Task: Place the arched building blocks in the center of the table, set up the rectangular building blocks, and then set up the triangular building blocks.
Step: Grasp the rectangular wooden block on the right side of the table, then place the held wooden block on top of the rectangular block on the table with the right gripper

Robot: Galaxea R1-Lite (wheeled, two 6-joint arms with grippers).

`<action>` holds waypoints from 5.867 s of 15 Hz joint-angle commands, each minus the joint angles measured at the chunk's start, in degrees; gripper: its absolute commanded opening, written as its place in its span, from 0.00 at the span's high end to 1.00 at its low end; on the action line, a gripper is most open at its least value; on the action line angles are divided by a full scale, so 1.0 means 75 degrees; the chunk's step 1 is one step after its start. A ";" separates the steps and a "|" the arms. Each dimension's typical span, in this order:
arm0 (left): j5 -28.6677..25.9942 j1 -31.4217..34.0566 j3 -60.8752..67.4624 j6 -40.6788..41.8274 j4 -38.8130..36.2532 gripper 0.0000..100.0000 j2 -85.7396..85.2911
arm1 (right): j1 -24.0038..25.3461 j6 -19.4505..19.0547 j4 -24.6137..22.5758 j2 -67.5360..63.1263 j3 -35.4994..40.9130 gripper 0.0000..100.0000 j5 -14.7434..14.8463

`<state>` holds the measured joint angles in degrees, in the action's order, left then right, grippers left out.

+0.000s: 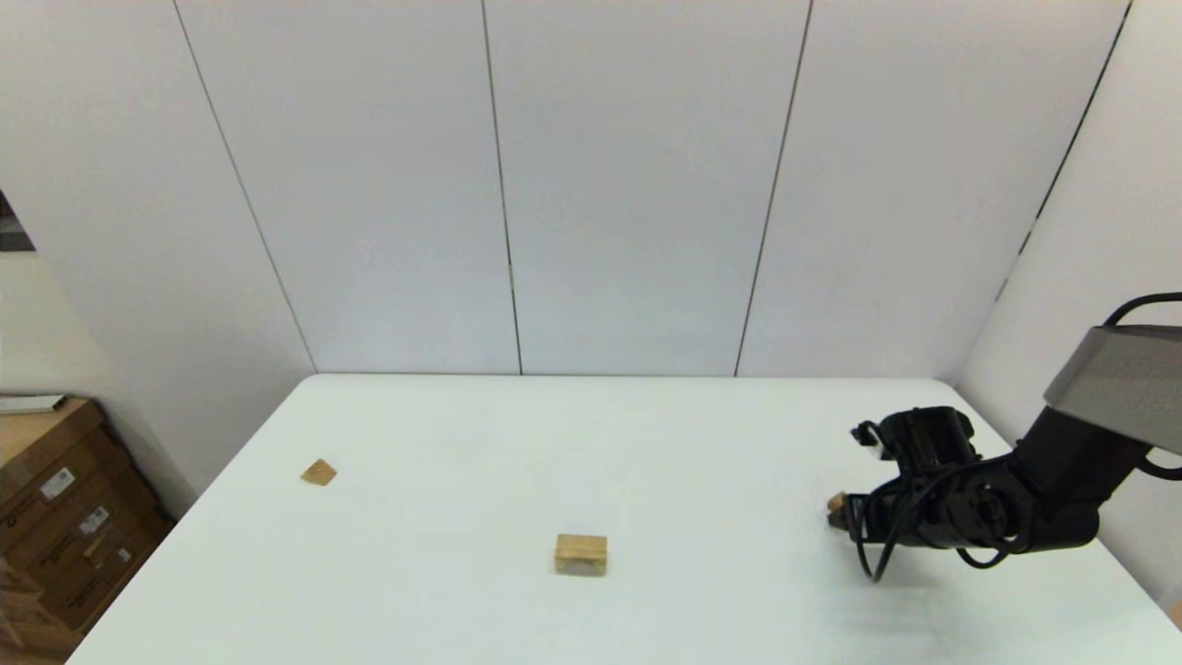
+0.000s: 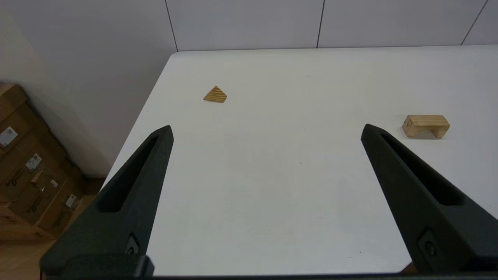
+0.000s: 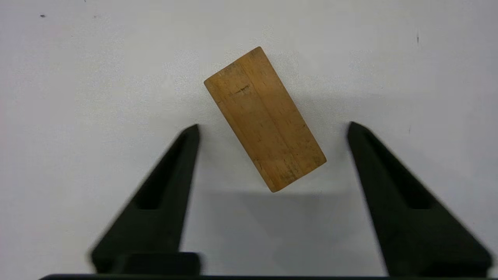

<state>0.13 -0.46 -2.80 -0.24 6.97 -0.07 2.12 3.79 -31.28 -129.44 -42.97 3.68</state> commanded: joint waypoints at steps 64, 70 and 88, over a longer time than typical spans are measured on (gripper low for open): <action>0.0006 0.0003 -0.0001 -0.0003 0.0008 0.00 0.0010 | 0.4885 -0.5240 0.3433 -0.0624 -0.4196 1.00 -0.3163; 0.0006 0.0003 -0.0001 -0.0003 0.0008 0.00 0.0010 | 0.4756 -0.5463 0.3737 -0.0941 -0.4712 1.00 -0.3163; 0.0006 0.0003 -0.0001 -0.0003 0.0008 0.00 0.0010 | 0.4557 -0.5791 0.3972 -0.1058 -0.4852 1.00 -0.3163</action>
<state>0.16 -0.46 -2.80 -0.24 6.97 -0.07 36.19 -39.41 -1.48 -137.66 -79.46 -19.92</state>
